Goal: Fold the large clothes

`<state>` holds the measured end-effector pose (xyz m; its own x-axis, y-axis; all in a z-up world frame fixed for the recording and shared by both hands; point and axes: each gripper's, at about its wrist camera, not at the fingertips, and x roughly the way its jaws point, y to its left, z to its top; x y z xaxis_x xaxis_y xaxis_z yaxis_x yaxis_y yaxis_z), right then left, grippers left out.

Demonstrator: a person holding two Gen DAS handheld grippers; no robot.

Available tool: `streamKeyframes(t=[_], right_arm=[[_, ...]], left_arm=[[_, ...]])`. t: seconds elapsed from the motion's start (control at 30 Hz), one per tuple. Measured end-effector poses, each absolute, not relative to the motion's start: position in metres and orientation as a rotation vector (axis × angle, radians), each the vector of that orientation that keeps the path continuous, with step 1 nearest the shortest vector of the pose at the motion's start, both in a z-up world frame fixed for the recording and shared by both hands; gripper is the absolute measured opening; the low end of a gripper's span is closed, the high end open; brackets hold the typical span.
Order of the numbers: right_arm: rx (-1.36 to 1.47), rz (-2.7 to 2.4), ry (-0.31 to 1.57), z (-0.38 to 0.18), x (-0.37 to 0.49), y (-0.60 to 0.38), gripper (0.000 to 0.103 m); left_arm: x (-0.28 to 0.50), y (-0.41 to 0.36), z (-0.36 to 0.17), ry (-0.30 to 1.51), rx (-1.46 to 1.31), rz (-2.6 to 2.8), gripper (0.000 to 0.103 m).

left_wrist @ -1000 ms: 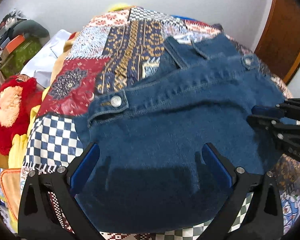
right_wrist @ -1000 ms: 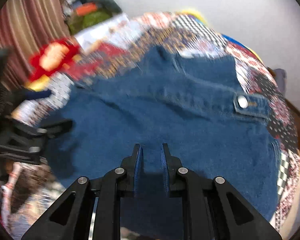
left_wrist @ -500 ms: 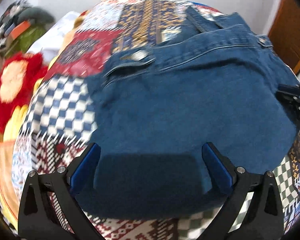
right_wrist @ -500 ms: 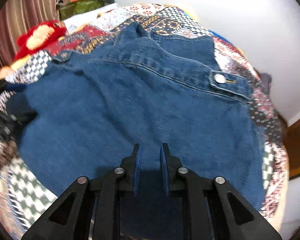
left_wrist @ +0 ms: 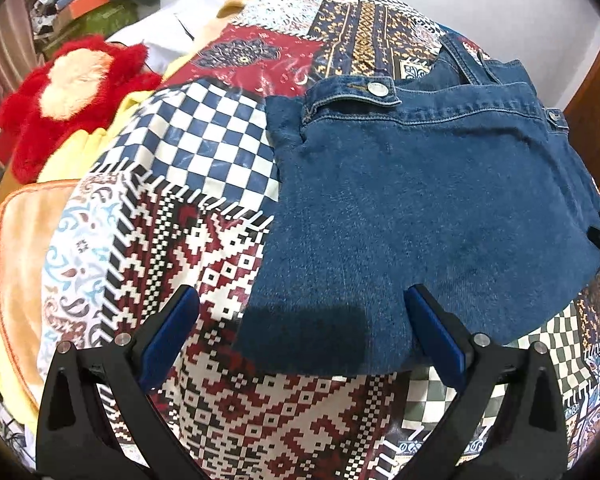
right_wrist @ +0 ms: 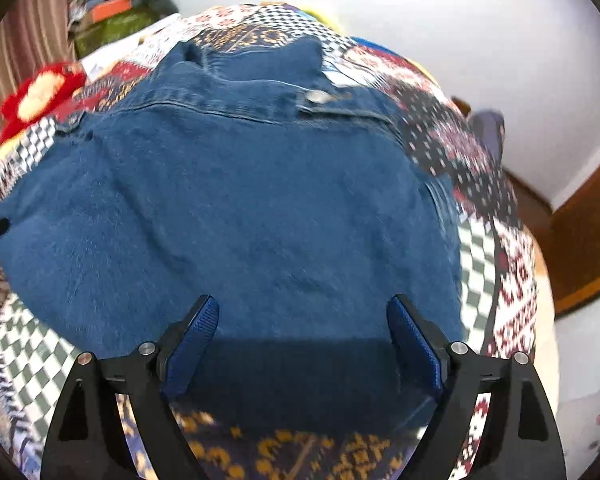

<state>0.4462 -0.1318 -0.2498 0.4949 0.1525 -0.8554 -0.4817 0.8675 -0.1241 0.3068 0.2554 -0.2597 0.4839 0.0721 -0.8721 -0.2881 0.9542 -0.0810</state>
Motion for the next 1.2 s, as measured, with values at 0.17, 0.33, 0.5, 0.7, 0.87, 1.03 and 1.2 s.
streamKeyframes(t=[0.17,0.33,0.5,0.7,0.87,1.03,1.2], right_arm=[[-0.354,0.344,0.991,-0.242,0.440,-0.154,0.087],[-0.207,0.340,1.049,-0.234,0.440,-0.166,0.087],[-0.202,0.374,0.989,-0.210,0.428,-0.154,0.087],[-0.178,0.454,0.921,-0.182,0.413,-0.126,0.087],[-0.159,0.533,0.916,-0.182,0.404,-0.103,0.090],[-0.217,0.574,0.999,-0.214,0.403,-0.081,0.090],[-0.244,0.580,1.076,-0.249,0.406,-0.072,0.091]], left_arm=[[0.281,0.265,-0.251,1.027,-0.266,0.297,0.103],[0.259,0.273,-0.237,0.985,-0.336,0.340,0.103],[0.247,0.270,-0.217,0.933,-0.413,0.307,0.103],[0.249,0.253,-0.205,0.877,-0.519,0.218,0.103],[0.252,0.246,-0.221,0.876,-0.684,0.127,0.103],[0.261,0.244,-0.254,0.906,-0.853,0.068,0.103],[0.278,0.240,-0.289,0.928,-1.061,-0.052,0.103]])
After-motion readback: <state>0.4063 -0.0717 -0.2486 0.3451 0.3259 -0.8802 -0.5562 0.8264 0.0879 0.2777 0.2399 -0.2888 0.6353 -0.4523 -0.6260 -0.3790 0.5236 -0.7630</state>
